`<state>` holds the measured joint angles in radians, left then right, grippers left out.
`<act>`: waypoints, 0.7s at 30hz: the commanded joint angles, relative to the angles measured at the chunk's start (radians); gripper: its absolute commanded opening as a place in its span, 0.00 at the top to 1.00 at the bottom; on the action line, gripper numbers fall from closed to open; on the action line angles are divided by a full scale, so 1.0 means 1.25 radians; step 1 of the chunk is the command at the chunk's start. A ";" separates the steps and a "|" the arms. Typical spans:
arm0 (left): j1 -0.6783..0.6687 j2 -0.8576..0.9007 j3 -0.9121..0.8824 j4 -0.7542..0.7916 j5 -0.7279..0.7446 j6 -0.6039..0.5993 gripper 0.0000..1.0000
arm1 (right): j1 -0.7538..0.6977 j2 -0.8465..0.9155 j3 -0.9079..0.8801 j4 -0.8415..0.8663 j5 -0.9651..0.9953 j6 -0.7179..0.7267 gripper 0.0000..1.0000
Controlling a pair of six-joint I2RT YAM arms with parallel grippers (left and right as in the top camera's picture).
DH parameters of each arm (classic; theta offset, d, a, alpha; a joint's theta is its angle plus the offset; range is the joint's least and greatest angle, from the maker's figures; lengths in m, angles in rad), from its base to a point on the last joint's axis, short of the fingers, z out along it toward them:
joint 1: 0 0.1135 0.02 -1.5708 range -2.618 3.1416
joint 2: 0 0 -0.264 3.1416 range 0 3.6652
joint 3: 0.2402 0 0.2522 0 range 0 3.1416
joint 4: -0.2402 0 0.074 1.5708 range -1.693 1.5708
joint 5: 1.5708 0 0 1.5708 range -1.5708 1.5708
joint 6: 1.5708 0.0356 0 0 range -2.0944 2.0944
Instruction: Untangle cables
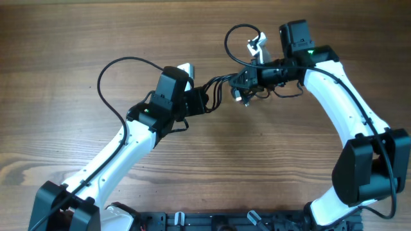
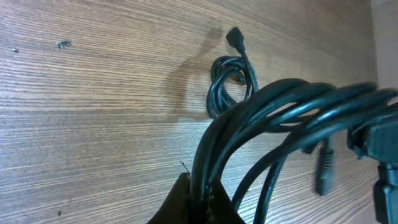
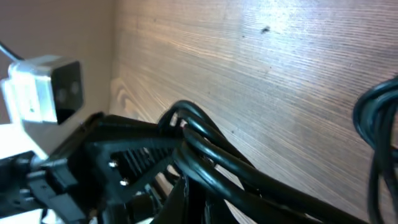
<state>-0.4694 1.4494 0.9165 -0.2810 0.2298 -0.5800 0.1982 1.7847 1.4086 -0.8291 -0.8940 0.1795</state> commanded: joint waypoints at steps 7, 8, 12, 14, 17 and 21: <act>0.006 -0.141 0.022 0.101 -0.112 0.189 0.96 | 0.022 -0.007 0.005 -0.039 0.243 -0.039 0.37; 0.006 -0.160 0.022 0.110 -0.133 0.189 0.96 | 0.021 -0.007 0.007 -0.032 0.207 -0.041 0.36; 0.005 -0.215 0.022 0.118 -0.169 0.188 0.96 | 0.019 -0.018 0.058 -0.031 0.110 -0.125 0.31; 0.005 -0.219 0.022 0.077 -0.151 0.179 0.96 | 0.016 -0.040 0.079 -0.028 0.106 -0.234 0.27; 0.006 -0.223 0.022 0.038 -0.128 0.028 0.96 | 0.025 -0.053 0.074 -0.036 0.107 -0.477 0.19; 0.012 -0.268 0.022 0.012 -0.099 -0.030 0.96 | 0.023 -0.053 0.065 0.011 0.104 -0.562 0.17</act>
<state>-0.4683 1.1786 0.9207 -0.2562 0.0532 -0.5369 0.2264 1.7370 1.4792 -0.8207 -0.7334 -0.3630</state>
